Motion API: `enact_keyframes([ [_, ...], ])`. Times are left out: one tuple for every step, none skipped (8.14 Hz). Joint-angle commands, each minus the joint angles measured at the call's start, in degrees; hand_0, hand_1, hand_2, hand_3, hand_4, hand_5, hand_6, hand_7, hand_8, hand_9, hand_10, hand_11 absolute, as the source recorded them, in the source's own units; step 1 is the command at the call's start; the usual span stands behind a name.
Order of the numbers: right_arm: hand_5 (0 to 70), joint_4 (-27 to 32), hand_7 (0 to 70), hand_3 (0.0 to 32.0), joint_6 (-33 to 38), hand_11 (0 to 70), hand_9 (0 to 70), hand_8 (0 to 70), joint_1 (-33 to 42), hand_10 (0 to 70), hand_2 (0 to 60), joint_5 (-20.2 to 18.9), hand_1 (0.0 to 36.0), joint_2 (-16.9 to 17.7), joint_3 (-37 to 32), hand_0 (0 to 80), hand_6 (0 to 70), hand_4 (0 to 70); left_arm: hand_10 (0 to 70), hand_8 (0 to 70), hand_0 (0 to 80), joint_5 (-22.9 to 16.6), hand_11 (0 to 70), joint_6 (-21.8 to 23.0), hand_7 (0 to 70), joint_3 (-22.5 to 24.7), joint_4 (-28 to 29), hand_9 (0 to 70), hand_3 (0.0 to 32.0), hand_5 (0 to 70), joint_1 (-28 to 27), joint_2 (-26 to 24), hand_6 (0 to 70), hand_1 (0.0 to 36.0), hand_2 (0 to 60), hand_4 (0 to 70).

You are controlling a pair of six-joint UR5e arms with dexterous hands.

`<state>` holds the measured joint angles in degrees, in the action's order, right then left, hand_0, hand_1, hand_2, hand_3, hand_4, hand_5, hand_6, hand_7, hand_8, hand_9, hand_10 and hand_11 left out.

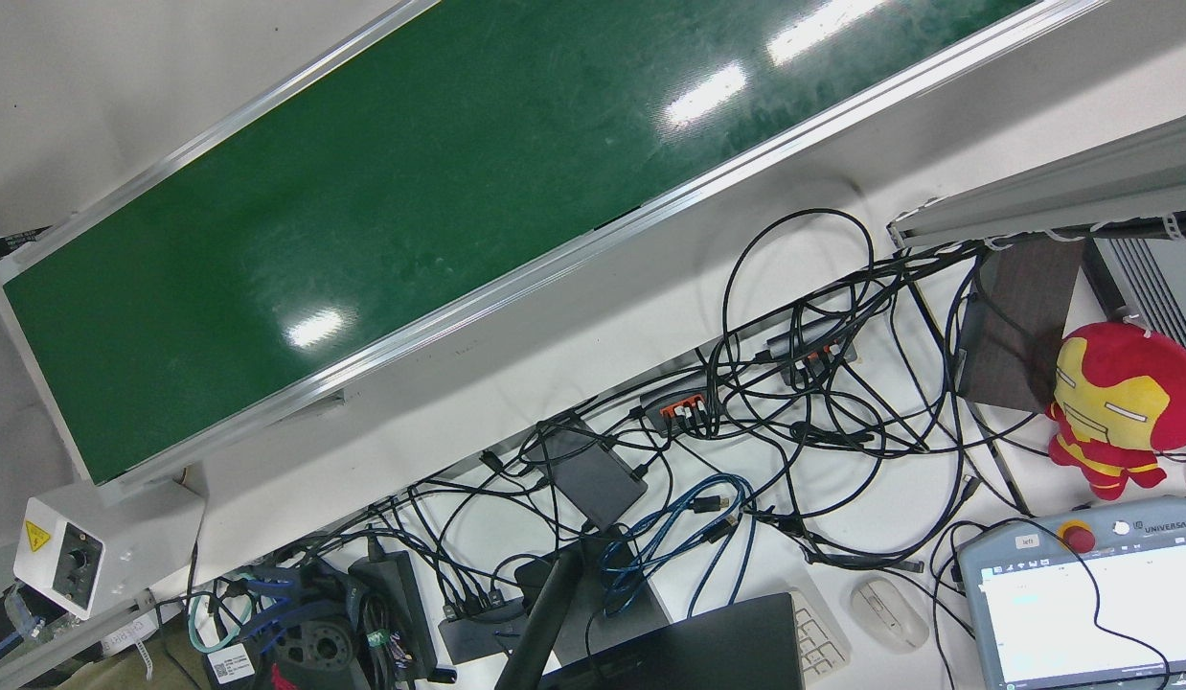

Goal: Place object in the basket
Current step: 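Open the left hand fingers to release the bottle into the basket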

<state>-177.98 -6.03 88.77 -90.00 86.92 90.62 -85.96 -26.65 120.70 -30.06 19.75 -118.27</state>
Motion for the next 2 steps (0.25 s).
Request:
enact_keyframes([
  [0.0,0.0,0.0,0.0,-0.03,0.0,0.0,0.0,0.0,0.0,0.0,0.0,0.0,0.0,0.0,0.0,0.0,0.0,4.2,0.6,39.5,0.0,6.4,0.46,0.0,0.15,1.66,0.1,5.0,3.7,1.87,0.41,0.0,0.0,0.0,0.0],
  [0.0,0.0,0.0,0.0,-0.04,0.0,0.0,0.0,0.0,0.0,0.0,0.0,0.0,0.0,0.0,0.0,0.0,0.0,4.6,1.2,38.3,-0.09,7.0,0.64,0.0,0.15,2.02,0.8,5.0,5.6,2.48,0.59,0.0,0.0,0.0,0.0],
])
